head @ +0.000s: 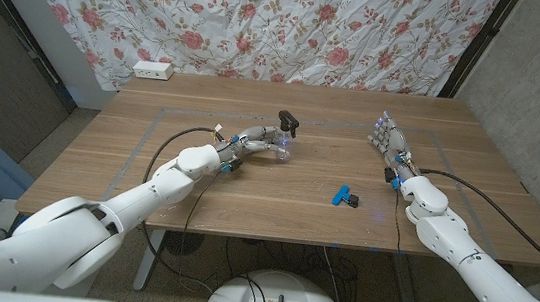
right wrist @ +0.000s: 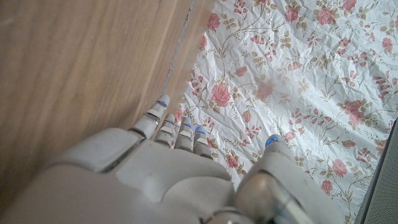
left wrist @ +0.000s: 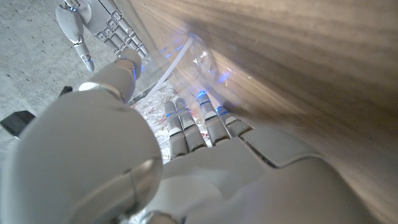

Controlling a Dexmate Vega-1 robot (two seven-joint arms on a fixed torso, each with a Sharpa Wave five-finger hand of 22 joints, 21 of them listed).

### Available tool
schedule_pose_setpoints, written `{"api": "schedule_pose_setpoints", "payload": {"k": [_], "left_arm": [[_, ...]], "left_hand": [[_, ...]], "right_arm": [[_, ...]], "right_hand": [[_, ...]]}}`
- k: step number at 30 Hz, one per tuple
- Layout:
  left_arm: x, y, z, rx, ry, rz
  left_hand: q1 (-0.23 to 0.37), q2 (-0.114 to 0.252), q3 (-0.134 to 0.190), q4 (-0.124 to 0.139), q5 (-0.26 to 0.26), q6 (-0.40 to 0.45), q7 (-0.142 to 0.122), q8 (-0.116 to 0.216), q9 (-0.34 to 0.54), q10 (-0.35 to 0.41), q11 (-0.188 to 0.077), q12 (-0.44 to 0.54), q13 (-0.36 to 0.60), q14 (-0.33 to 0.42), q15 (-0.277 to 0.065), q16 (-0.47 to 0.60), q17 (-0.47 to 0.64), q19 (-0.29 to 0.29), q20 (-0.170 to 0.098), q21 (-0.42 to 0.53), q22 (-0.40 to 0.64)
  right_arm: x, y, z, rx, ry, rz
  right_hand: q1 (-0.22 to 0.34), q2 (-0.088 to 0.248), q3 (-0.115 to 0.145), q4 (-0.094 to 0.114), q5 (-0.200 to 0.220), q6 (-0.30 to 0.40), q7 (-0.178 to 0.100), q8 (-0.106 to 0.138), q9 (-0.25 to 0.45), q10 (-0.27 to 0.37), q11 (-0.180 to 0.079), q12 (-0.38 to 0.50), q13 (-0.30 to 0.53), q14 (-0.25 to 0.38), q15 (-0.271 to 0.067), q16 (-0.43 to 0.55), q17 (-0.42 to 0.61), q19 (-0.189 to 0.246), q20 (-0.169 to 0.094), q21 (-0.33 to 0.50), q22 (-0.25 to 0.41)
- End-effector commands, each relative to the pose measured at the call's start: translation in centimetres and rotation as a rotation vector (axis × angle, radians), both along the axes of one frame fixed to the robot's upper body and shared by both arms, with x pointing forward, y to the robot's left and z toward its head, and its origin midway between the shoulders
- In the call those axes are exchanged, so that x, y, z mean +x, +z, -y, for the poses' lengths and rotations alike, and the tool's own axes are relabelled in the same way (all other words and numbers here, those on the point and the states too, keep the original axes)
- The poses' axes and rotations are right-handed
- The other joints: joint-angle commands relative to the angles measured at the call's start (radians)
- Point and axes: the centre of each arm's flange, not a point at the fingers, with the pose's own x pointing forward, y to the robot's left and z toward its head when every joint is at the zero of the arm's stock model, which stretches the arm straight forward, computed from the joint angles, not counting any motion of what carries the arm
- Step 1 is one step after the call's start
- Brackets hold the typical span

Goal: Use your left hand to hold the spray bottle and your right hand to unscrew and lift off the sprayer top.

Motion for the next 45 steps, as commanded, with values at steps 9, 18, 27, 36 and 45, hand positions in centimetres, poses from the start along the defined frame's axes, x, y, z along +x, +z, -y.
{"api": "schedule_pose_setpoints", "payload": {"k": [9,18,27,36,45], "left_arm": [[0.5,0.1,0.4,-0.048,0.02,0.014],[0.0,1.3,0.3,-0.056,0.034,0.049],[-0.7,2.4,0.2,-0.053,0.05,0.085],[-1.3,2.5,0.4,-0.026,0.062,0.107],[-2.0,3.1,0.7,-0.007,0.087,0.128]], "left_hand": [[0.033,0.045,-0.073,0.014,0.008,0.078,-0.007,0.092,0.037,0.126,-0.006,0.056,0.06,0.127,-0.155,0.075,0.041,0.121,-0.085,0.017,0.006],[0.04,0.063,-0.091,0.015,0.012,0.079,-0.004,0.111,0.048,0.148,-0.015,0.07,0.078,0.143,-0.156,0.094,0.055,0.146,-0.084,0.018,0.007],[0.037,0.075,-0.109,0.019,0.013,0.087,-0.007,0.129,0.056,0.155,-0.014,0.077,0.094,0.146,-0.156,0.106,0.068,0.163,-0.085,0.019,0.008],[0.037,0.087,-0.123,0.019,0.015,0.086,-0.005,0.142,0.063,0.162,-0.009,0.084,0.107,0.15,-0.158,0.117,0.078,0.17,-0.083,0.017,0.009],[0.038,0.096,-0.132,0.02,0.015,0.089,-0.004,0.152,0.067,0.166,-0.013,0.088,0.116,0.152,-0.158,0.124,0.085,0.174,-0.082,0.015,0.009]], "right_arm": [[0.3,0.1,-0.2,-0.01,-0.005,-0.009],[0.2,0.5,-0.3,-0.028,-0.013,0.01],[-0.8,1.5,-0.2,-0.065,-0.026,0.036],[-2.4,2.8,-0.2,-0.13,-0.038,0.066],[-3.7,4.6,-0.9,-0.245,-0.069,0.106]], "right_hand": [[-0.001,0.0,0.0,-0.008,-0.001,0.0,-0.001,0.005,0.004,-0.002,0.004,0.01,0.001,0.001,0.005,0.009,-0.001,0.002,0.008,0.005,0.002],[-0.002,0.001,0.0,-0.01,-0.001,0.001,-0.002,0.006,0.004,-0.002,0.001,0.01,0.001,0.0,0.004,0.009,-0.002,0.003,0.009,0.006,0.002],[0.004,0.004,0.002,-0.019,-0.002,0.015,-0.004,0.01,0.004,0.006,0.002,0.013,0.001,0.004,0.002,0.01,-0.005,0.01,0.017,0.008,0.002],[0.005,0.004,0.002,-0.024,-0.004,0.019,-0.006,0.011,0.004,0.009,0.003,0.013,0.001,0.009,0.021,0.012,-0.007,0.012,0.026,0.008,0.002],[0.003,0.0,-0.001,-0.028,-0.005,0.023,-0.012,0.011,0.005,0.007,0.002,0.013,0.001,0.007,0.029,0.012,-0.007,0.007,0.032,0.006,0.003]]}}
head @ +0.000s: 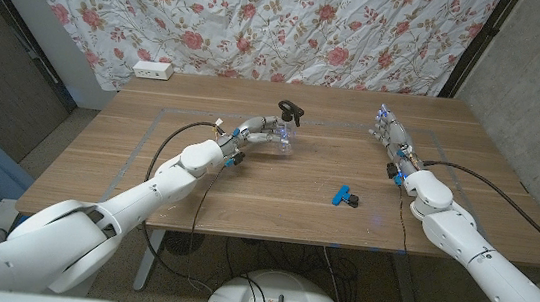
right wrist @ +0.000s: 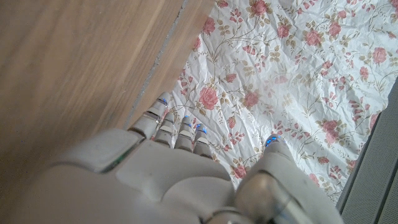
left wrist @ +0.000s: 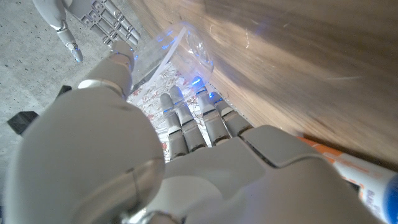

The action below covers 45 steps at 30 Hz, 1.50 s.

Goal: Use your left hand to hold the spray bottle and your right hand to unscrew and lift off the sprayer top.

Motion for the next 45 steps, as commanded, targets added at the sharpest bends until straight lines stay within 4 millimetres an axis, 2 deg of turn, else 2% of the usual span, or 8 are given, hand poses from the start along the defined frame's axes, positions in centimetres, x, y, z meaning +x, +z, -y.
{"api": "schedule_pose_setpoints", "payload": {"k": [1,19,25,29,37,45], "left_arm": [[-0.9,0.8,0.4,0.027,0.031,0.034],[-1.3,2.3,1.3,0.045,0.053,0.017],[-1.4,2.7,1.7,0.059,0.063,0.006],[-1.4,3.3,2.0,0.077,0.072,0.007],[-1.4,4.2,2.6,0.108,0.088,0.015],[-1.7,4.8,3.0,0.136,0.105,0.03]], "left_hand": [[0.003,0.019,-0.009,0.004,0.007,0.008,0.003,0.011,0.004,0.027,-0.019,0.006,0.007,0.01,-0.148,0.013,0.008,0.008,-0.078,0.002,0.002],[-0.002,0.039,-0.03,0.005,0.009,0.011,0.004,0.032,0.013,0.036,-0.018,0.013,0.026,0.01,-0.148,0.029,0.025,0.012,-0.076,-0.002,0.002],[0.002,0.041,-0.035,0.002,0.01,0.015,0.004,0.038,0.013,0.04,-0.017,0.015,0.032,0.012,-0.147,0.034,0.029,0.014,-0.076,-0.003,0.003],[0.003,0.044,-0.039,0.001,0.01,0.015,0.004,0.042,0.013,0.043,-0.02,0.017,0.036,0.011,-0.147,0.037,0.032,0.014,-0.075,-0.004,0.003],[0.0,0.049,-0.048,0.003,0.01,0.013,0.003,0.047,0.012,0.045,-0.015,0.019,0.043,0.01,-0.146,0.041,0.037,0.015,-0.074,-0.004,0.003],[0.002,0.052,-0.054,0.0,0.011,0.016,0.004,0.052,0.011,0.046,-0.018,0.019,0.047,0.012,-0.145,0.044,0.037,0.018,-0.074,-0.004,0.003]], "right_arm": [[-1.9,2.3,-0.7,-0.13,-0.033,0.047],[-4.9,6.2,-1.7,-0.332,-0.074,0.121],[-5.7,7.6,-2.1,-0.422,-0.08,0.138],[-6.1,8.6,-2.3,-0.477,-0.085,0.154],[-6.9,10.0,-2.8,-0.566,-0.09,0.18],[-7.4,10.9,-3.3,-0.648,-0.098,0.185]], "right_hand": [[0.003,0.0,-0.002,-0.006,-0.006,0.006,-0.003,0.004,0.006,0.003,-0.001,0.005,0.002,0.0,0.014,0.008,0.002,0.0,0.01,0.002,0.003],[0.024,-0.01,0.002,-0.032,-0.01,0.021,-0.002,0.011,0.009,-0.017,0.004,0.0,0.003,-0.013,0.037,0.003,-0.002,-0.018,0.03,-0.003,0.003],[0.051,-0.009,0.013,-0.055,-0.015,0.043,0.01,0.019,0.012,-0.033,0.011,-0.003,0.004,-0.024,0.045,0.0,-0.003,-0.029,0.041,-0.004,0.003],[0.068,-0.007,0.02,-0.067,-0.02,0.046,-0.001,0.02,0.013,-0.04,0.013,-0.003,0.004,-0.03,0.048,-0.001,-0.004,-0.034,0.048,-0.004,0.003],[0.097,-0.009,0.033,-0.09,-0.023,0.052,0.016,0.022,0.015,-0.053,0.02,-0.004,0.005,-0.042,0.065,-0.003,-0.005,-0.045,0.062,-0.005,0.003],[0.139,-0.011,0.051,-0.113,-0.008,0.066,0.023,0.028,0.018,-0.073,0.028,-0.005,0.006,-0.054,0.084,-0.004,-0.005,-0.058,0.074,-0.005,0.003]]}}
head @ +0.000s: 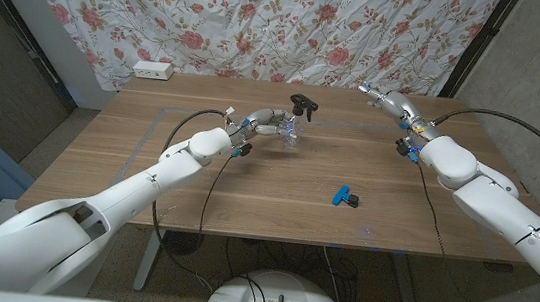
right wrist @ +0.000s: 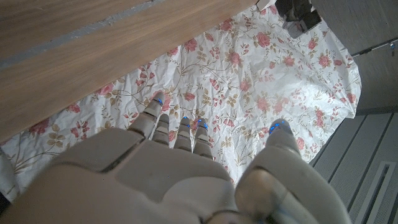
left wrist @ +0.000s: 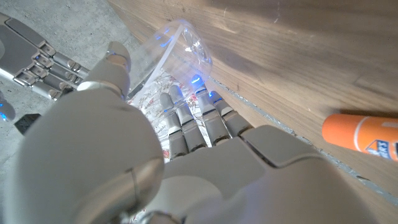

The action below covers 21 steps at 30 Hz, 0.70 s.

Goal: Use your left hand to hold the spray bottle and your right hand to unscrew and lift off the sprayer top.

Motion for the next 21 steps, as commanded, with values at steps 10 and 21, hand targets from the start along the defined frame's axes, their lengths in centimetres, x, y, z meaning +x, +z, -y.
{"api": "schedule_pose_setpoints", "payload": {"k": [10,21], "left_arm": [[-1.3,1.1,1.2,0.075,0.05,0.029],[-1.8,1.0,1.2,0.08,0.067,0.026]], "left_hand": [[0.02,0.044,-0.012,0.0,0.007,0.016,0.008,0.021,0.009,0.04,-0.035,0.01,0.01,0.012,-0.146,0.011,0.006,0.015,-0.072,0.001,0.004],[0.018,0.048,-0.017,0.001,0.008,0.02,0.008,0.028,0.007,0.05,-0.032,0.014,0.016,0.019,-0.145,0.012,0.004,0.02,-0.073,0.002,0.004]], "right_arm": [[-1.7,2.8,-2.1,-0.323,-0.084,-0.012],[-2.0,3.7,-3.5,-0.449,-0.088,-0.034]], "right_hand": [[0.07,-0.008,0.026,-0.024,0.036,0.011,0.005,0.007,0.008,-0.045,0.012,-0.005,0.004,-0.017,0.048,-0.005,-0.001,-0.011,0.025,0.0,0.003],[0.095,-0.02,0.036,-0.025,0.049,0.016,-0.006,0.009,0.012,-0.075,0.022,-0.007,0.005,-0.028,0.066,-0.005,-0.001,-0.02,0.04,0.0,0.003]]}}
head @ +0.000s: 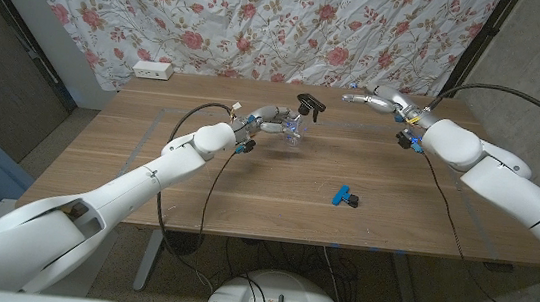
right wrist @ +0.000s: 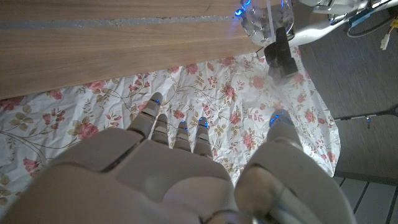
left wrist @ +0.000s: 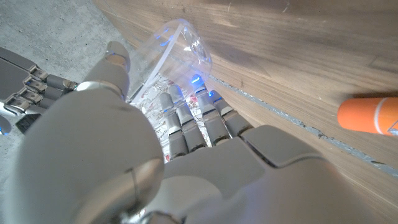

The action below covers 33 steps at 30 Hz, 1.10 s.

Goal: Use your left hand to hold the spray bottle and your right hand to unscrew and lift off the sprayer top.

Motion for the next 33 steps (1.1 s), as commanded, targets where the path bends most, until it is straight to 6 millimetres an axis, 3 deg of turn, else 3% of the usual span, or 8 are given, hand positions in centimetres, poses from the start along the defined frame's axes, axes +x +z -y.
{"api": "schedule_pose_setpoints", "payload": {"k": [1,14,33], "left_arm": [[-0.6,-0.1,0.1,0.016,0.029,-0.002],[-0.7,-0.3,0.0,0.023,0.042,-0.014],[-0.3,-0.2,-0.1,0.047,0.042,-0.019]], "left_hand": [[0.018,0.049,-0.003,-0.002,0.005,0.019,0.007,0.019,0.007,0.046,-0.035,0.008,0.007,0.009,-0.145,0.005,0.001,0.011,-0.071,0.001,0.004],[0.02,0.054,-0.007,-0.004,0.007,0.026,0.009,0.029,0.005,0.055,-0.036,0.011,0.014,0.013,-0.144,0.005,-0.002,0.015,-0.07,0.002,0.004],[0.036,0.06,-0.009,-0.011,0.01,0.03,0.012,0.042,0.003,0.065,-0.037,0.014,0.024,0.027,-0.145,0.007,-0.005,0.021,-0.071,0.001,0.004]], "right_arm": [[-0.8,1.5,-1.7,-0.172,-0.028,-0.02],[-2.0,2.8,-3.6,-0.276,-0.056,-0.015],[-2.6,2.8,-6.5,-0.376,-0.093,-0.04]], "right_hand": [[0.022,-0.005,0.011,0.001,0.011,0.005,-0.006,0.005,0.004,-0.012,0.008,-0.002,0.005,-0.005,0.022,-0.002,0.002,-0.002,0.009,0.0,0.003],[0.034,-0.012,0.017,0.005,0.021,0.017,-0.003,0.01,0.009,-0.03,0.012,0.0,0.005,-0.013,0.038,-0.002,0.002,-0.014,0.022,-0.001,0.003],[0.024,-0.027,0.012,0.017,0.024,0.004,0.004,0.004,0.014,-0.046,0.023,0.002,0.006,-0.024,0.049,0.0,0.006,-0.027,0.029,-0.001,0.004]]}}
